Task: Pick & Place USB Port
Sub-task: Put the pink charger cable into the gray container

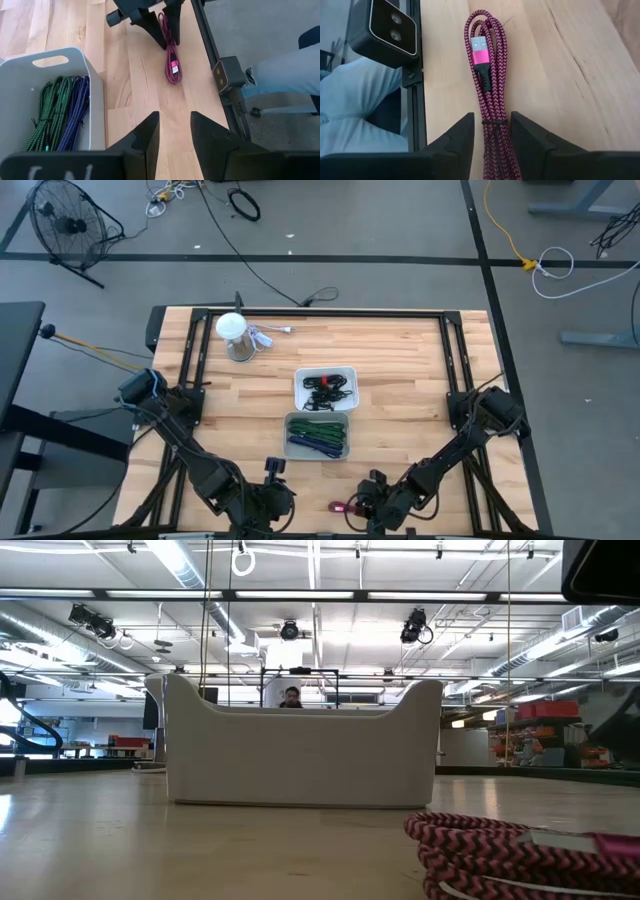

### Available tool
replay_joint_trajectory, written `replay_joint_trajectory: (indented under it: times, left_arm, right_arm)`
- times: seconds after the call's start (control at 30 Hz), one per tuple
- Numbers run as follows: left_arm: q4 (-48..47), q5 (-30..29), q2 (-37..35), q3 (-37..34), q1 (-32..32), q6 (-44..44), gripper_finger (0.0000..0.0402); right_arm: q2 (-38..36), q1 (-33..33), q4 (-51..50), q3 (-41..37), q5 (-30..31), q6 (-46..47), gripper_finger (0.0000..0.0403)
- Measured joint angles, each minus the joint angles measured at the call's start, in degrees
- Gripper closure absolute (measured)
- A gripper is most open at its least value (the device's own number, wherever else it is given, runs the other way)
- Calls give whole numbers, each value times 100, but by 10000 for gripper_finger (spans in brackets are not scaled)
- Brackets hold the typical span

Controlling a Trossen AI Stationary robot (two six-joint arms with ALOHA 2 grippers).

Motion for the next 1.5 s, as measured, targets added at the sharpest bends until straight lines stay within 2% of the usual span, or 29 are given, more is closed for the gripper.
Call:
replay_joint_trajectory:
  times: [0.13, 0.3, 0.6, 0.87, 1.03, 1.3, 1.5]
  left_arm:
    - [1, 0, 0, 0, 0, 2, 287]
    - [1, 0, 2, 0, 0, 0, 287]
    - [2, 0, 2, 0, 0, 0, 287]
    - [3, 0, 2, -2, 0, 0, 287]
    - [3, 0, 2, -2, 0, 1, 287]
    - [-1, -1, 2, -2, 11, 116, 287]
    - [0, -221, 2, -2, 105, 546, 287]
  right_arm:
    - [7, 14, -28, 0, -6, -19, 302]
    - [20, 8, 31, 4, -205, -121, 386]
    - [-49, 10, 345, -11, -401, -392, 396]
    - [-496, -88, 256, -11, -299, -758, 399]
    - [-931, -281, -141, -11, -124, -1134, 399]
    - [-1790, -1081, -638, -11, 63, -1820, 401]
    - [-1871, -1945, -382, -7, -213, -2534, 401]
